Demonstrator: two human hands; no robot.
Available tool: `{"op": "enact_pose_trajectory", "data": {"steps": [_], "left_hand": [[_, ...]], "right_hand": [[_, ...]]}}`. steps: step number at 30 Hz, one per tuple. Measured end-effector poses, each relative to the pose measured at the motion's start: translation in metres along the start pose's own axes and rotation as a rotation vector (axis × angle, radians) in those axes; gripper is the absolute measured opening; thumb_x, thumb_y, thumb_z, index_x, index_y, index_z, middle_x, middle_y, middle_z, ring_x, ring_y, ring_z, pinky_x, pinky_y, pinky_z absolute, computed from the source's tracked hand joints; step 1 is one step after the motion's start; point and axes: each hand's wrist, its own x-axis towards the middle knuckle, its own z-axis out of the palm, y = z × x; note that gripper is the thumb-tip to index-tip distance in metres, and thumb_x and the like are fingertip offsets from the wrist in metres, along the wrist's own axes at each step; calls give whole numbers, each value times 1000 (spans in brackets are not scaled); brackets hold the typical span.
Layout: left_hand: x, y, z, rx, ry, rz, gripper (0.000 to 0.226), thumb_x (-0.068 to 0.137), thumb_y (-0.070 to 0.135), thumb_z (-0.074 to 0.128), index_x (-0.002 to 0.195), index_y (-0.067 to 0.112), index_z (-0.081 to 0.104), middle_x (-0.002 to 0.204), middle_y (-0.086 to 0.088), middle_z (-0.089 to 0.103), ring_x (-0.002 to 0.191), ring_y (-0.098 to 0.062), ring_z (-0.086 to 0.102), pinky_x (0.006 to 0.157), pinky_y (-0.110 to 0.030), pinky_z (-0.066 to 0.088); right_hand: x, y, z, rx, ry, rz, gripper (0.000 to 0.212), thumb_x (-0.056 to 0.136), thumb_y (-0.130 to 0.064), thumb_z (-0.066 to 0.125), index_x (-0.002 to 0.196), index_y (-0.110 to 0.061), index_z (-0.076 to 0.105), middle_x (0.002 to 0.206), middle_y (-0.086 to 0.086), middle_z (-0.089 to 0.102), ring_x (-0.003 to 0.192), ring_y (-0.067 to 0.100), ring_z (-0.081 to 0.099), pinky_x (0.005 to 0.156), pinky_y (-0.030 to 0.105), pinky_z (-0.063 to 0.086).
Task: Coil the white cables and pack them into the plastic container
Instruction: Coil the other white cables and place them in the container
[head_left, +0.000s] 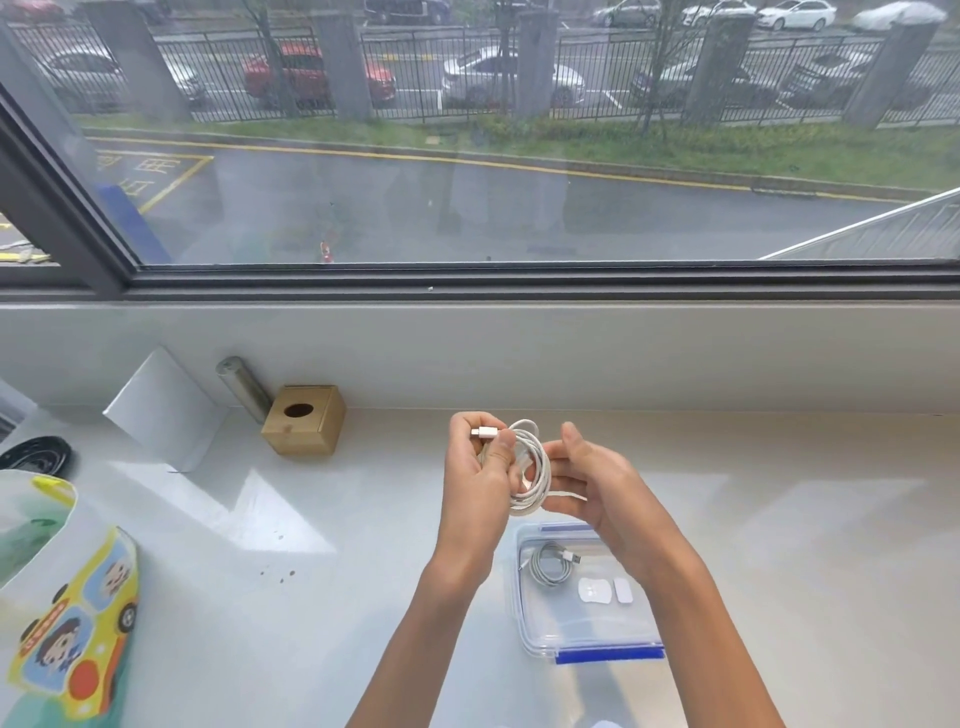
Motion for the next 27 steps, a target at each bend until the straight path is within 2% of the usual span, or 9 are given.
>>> {"op": "enact_pose_trajectory", "data": {"steps": [3,7,12,16,17,19,22,24,27], "left_hand": [[-1,-3,1,9,-26,-12,4,103,14,45,100,14,47,60,4,46,52,-10,41,54,-22,42],[-1,-5,2,27,-18,-37,6,103,15,48,98,18,49,71,3,54,52,-3,50,54,-18,45],[-3,-8,-1,128,35,-42,11,101,16,51,94,24,52,86,0,60,65,-7,58,59,-22,47],[-4,-10,-3,147,64,-44,7,101,20,49,96,25,50,92,5,58,72,-15,55,68,-32,48],[-6,-10,-2,148,65,-35,6,102,21,48,98,26,48,92,7,56,75,-15,55,71,-34,49],[-11,-10,1,124,63,-16,6,103,22,46,99,26,45,91,9,54,75,-8,59,68,-27,52],[-18,-10,4,56,58,-24,4,104,24,45,100,25,42,92,7,55,74,-6,62,66,-22,53],[-23,-8,7,-9,82,-53,5,104,25,44,101,22,42,92,2,55,69,-8,59,61,-18,50],[-30,-3,12,-183,126,-175,5,104,24,44,102,19,43,90,-3,55,58,-6,54,54,-19,47]], "right_hand": [[3,6,5,13,34,-53,50,83,-47,75,104,-2,66,94,12,74,87,21,71,81,35,57],[1,11,6,92,38,-87,34,81,-28,81,105,-10,66,94,15,76,82,25,70,80,35,56],[-2,9,-2,71,-77,-19,60,79,-18,82,132,-25,55,109,23,73,94,31,70,98,48,49],[-9,7,4,186,-161,-12,56,82,-1,75,131,-21,58,99,18,72,87,28,69,82,34,56],[-11,8,10,145,-130,-32,54,81,0,74,128,-22,60,93,13,70,83,23,68,78,29,55],[-14,11,24,-2,2,-109,49,83,-2,74,122,-28,63,90,8,71,84,18,69,75,25,55],[-21,15,40,-179,243,-289,35,90,-10,71,113,-35,70,98,-5,74,96,10,69,73,21,56],[-26,23,47,-298,414,-379,29,92,-19,71,113,-38,73,106,-14,71,106,9,65,80,23,55],[-37,32,58,-506,674,-569,27,92,-18,71,115,-33,75,117,-14,67,113,14,62,83,23,51]]}}
